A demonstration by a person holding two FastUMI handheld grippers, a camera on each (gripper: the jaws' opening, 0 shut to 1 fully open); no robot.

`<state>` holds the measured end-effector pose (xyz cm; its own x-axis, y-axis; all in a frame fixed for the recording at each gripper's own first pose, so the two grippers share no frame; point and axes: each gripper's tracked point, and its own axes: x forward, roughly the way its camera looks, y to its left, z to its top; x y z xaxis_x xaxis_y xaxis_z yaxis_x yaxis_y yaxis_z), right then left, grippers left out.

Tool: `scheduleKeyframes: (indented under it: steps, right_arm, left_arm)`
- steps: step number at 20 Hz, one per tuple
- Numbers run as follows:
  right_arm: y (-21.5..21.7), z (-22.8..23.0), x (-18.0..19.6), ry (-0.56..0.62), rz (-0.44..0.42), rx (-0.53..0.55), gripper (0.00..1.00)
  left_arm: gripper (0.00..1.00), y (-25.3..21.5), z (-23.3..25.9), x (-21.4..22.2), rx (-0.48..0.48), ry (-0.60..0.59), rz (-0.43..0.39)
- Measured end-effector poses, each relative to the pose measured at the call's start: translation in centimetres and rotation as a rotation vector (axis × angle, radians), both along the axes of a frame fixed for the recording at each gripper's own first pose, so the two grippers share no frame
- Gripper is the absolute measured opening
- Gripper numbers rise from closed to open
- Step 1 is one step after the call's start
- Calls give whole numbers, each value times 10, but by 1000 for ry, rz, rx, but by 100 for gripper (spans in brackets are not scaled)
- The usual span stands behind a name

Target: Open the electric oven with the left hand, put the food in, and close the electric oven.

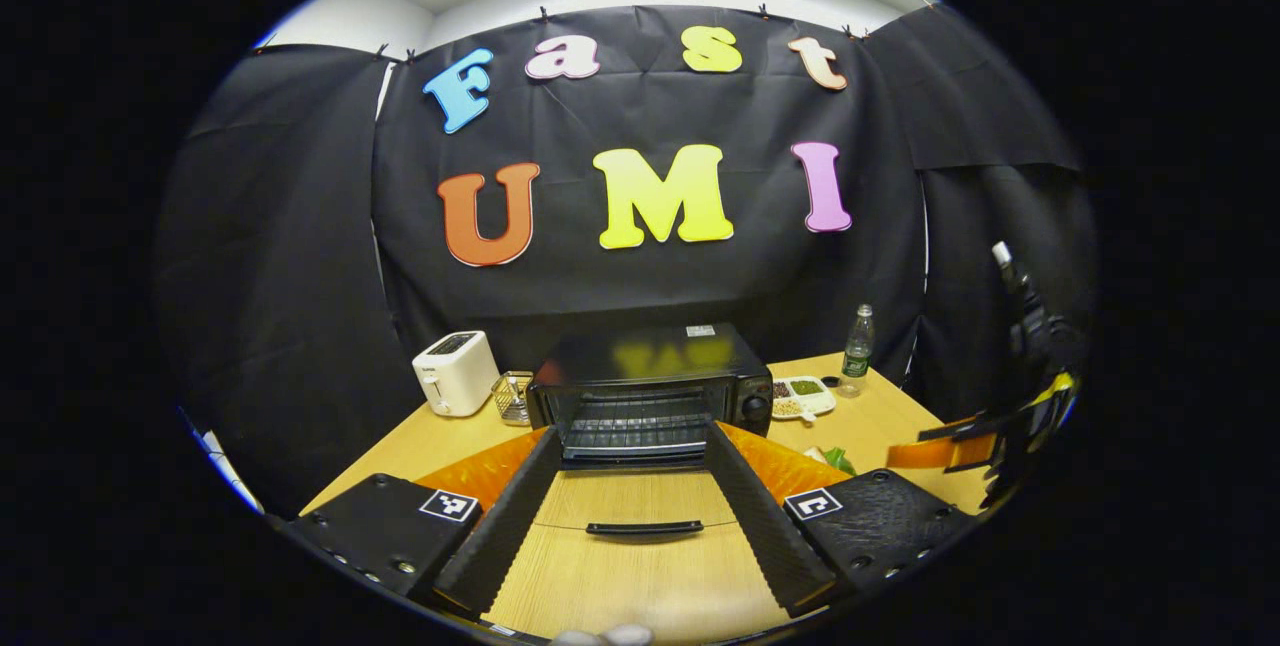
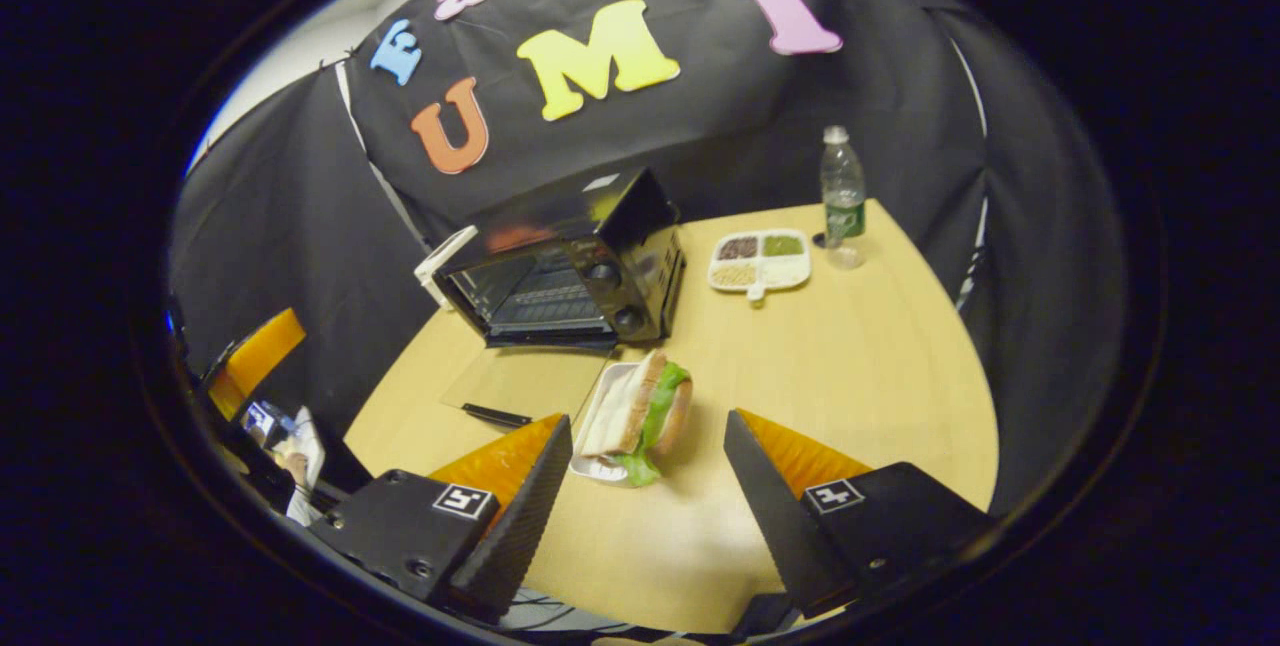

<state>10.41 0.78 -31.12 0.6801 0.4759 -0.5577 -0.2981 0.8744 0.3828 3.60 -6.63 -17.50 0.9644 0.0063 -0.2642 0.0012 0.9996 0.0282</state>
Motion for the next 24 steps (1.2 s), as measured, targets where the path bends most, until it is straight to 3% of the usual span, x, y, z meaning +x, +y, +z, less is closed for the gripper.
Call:
scheduleKeyframes:
  steps: [5,9,10,13,14,15,16,17,20,24]
  right_arm:
    - [13,-36,43,103,95,63,92]
    - [22,-63,57,208,141,102,92]
    - [25,-68,58,235,149,126,84]
    - [38,-76,50,335,199,208,73]
    - [40,-75,52,349,187,233,63]
    - [40,-72,56,357,178,253,60]
    - [41,-73,52,366,166,262,49]
    - [41,-72,51,377,159,267,46]
    - [41,-63,45,370,120,253,38]
    - [55,-26,42,278,6,282,39]
  left_arm:
    - [96,-12,10,5,22,29,63]
    - [96,-17,2,11,36,71,107]
    - [95,-19,1,12,37,78,116]
    - [96,-20,1,12,37,93,130]
    - [96,-21,1,11,39,94,130]
    - [96,-20,-1,12,40,99,127]
    - [96,-20,-1,11,40,98,120]
    - [96,-20,-1,11,38,97,112]
    - [95,-13,-1,10,13,89,83]
    - [95,3,0,4,-19,66,17]
